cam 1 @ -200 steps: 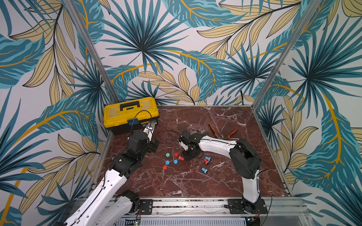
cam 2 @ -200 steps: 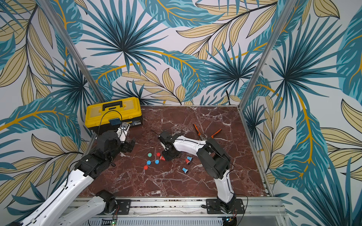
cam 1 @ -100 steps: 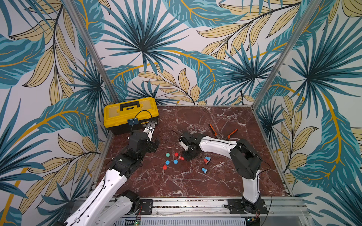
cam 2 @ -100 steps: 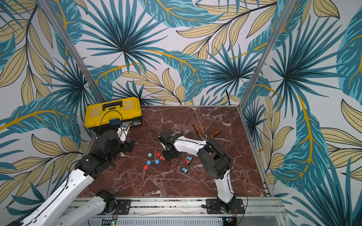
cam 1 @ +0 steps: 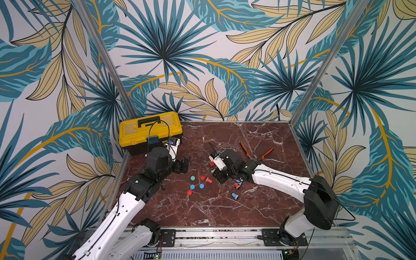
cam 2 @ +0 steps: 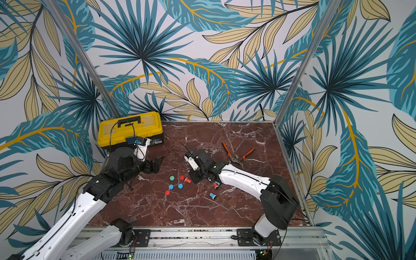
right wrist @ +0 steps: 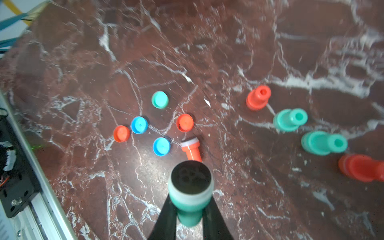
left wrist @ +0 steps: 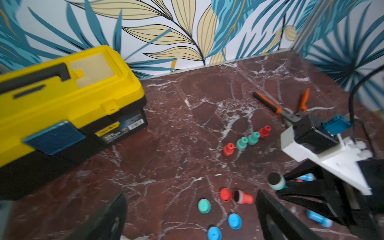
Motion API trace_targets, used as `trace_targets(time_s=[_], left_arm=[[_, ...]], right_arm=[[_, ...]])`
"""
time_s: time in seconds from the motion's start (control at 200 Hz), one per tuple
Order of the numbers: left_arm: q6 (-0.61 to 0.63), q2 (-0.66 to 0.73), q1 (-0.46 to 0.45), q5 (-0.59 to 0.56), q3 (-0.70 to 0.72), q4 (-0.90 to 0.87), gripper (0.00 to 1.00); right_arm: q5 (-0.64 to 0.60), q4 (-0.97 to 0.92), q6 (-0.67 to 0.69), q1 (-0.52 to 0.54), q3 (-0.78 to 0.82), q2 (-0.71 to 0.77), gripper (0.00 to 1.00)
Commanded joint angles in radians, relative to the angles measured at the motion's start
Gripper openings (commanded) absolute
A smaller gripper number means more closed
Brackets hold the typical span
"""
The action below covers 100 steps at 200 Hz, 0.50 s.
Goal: Close the stamp cap
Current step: Pick up the stamp from the center of the board.
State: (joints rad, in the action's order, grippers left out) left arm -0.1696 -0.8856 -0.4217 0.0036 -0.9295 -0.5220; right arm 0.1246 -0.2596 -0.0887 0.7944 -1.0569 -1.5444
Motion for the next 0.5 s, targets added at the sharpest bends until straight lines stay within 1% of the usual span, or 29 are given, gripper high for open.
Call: trace_targets(time_s=[0.0, 0.105, 0.24, 0.345, 0.401, 0.496], left_arm=[[-0.174, -0.021, 0.006, 0.187, -0.030, -0.012, 0.93], [-0.235, -0.047, 0.006, 0.282, -0.040, -0.012, 0.92], [-0.287, -0.082, 0.005, 0.402, -0.047, -0.012, 0.85], [-0.318, -0.102, 0.003, 0.477, -0.051, -0.012, 0.80], [-0.329, -0.112, -0.005, 0.498, -0.052, -0.012, 0.79], [-0.333, -0.122, -0.028, 0.517, -0.058, -0.012, 0.76]], right_arm=[[0.107, 0.201, 0.142, 0.003, 0.080, 0.066, 0.14], [0.210, 0.291, 0.270, 0.003, 0.123, 0.114, 0.17], [0.268, 0.340, 0.379, 0.003, 0.129, 0.143, 0.17], [0.274, 0.359, 0.436, 0.003, 0.124, 0.153, 0.17], [0.275, 0.367, 0.461, 0.003, 0.121, 0.153, 0.17], [0.289, 0.358, 0.494, 0.003, 0.106, 0.147, 0.16]])
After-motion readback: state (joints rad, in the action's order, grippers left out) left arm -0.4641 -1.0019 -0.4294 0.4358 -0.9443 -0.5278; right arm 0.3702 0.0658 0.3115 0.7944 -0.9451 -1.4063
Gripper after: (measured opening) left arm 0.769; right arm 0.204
